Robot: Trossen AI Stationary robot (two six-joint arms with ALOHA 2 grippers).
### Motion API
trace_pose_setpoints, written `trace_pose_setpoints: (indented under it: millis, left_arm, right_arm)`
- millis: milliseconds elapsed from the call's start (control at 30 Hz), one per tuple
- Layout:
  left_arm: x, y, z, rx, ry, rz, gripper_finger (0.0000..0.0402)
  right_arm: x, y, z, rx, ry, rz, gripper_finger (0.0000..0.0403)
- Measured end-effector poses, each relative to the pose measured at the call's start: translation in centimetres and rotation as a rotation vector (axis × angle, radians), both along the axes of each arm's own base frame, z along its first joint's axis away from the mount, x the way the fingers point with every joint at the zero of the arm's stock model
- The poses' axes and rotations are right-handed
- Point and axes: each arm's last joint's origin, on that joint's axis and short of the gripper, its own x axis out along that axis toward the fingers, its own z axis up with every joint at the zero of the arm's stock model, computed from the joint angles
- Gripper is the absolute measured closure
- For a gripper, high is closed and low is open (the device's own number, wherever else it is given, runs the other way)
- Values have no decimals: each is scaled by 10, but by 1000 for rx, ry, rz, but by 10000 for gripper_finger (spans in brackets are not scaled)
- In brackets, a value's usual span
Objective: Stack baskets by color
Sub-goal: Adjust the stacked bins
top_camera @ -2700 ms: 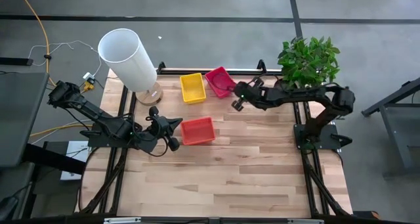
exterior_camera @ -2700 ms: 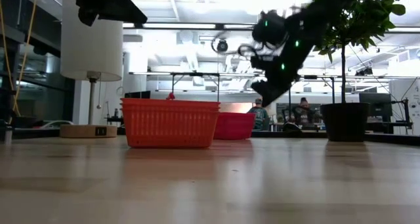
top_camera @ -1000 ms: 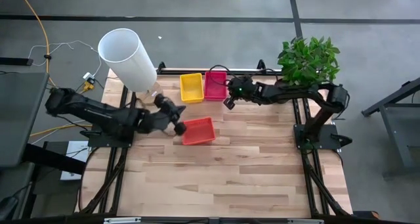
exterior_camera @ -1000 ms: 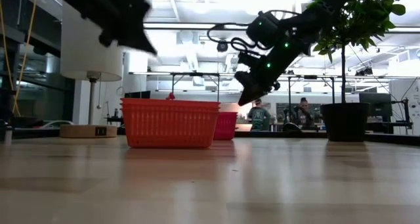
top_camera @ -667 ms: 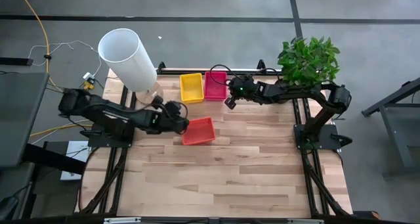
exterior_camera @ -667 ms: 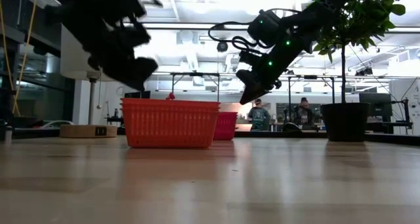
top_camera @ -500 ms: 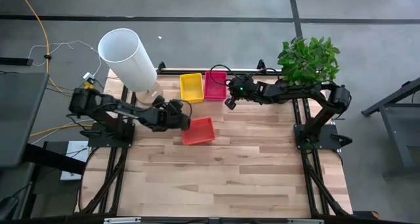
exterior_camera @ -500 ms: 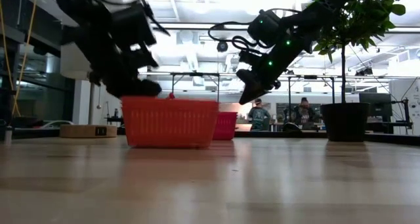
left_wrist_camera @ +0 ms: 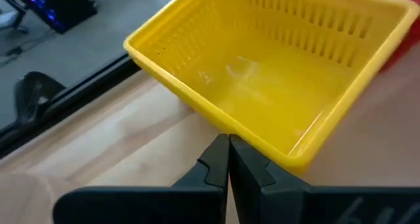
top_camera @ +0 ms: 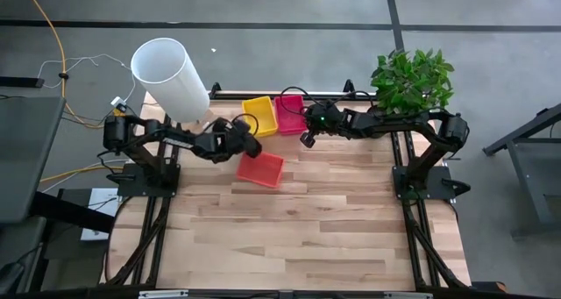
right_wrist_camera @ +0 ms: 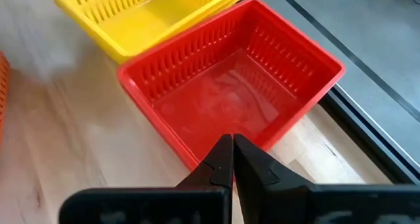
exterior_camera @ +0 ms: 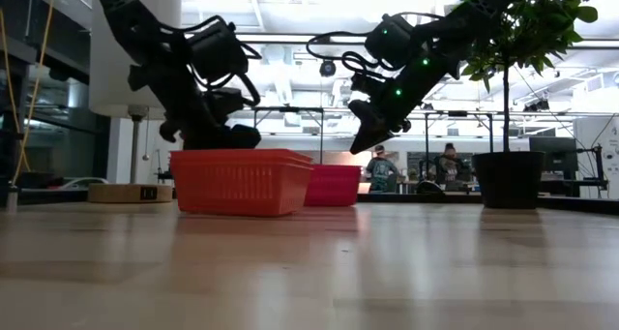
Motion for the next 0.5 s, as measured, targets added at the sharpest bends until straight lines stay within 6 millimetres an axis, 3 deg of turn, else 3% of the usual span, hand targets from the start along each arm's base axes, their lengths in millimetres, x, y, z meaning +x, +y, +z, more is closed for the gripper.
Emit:
trace_pose_setpoints:
  millis: [267,500]
  left_arm:
    - [-5,20,2,-19,-22,15,402]
    - [0,26,10,97,5,-15,402]
  right_arm:
    - [0,1,0,14,-6,14,403]
    - [-1,-3,0,16,-7,7,403]
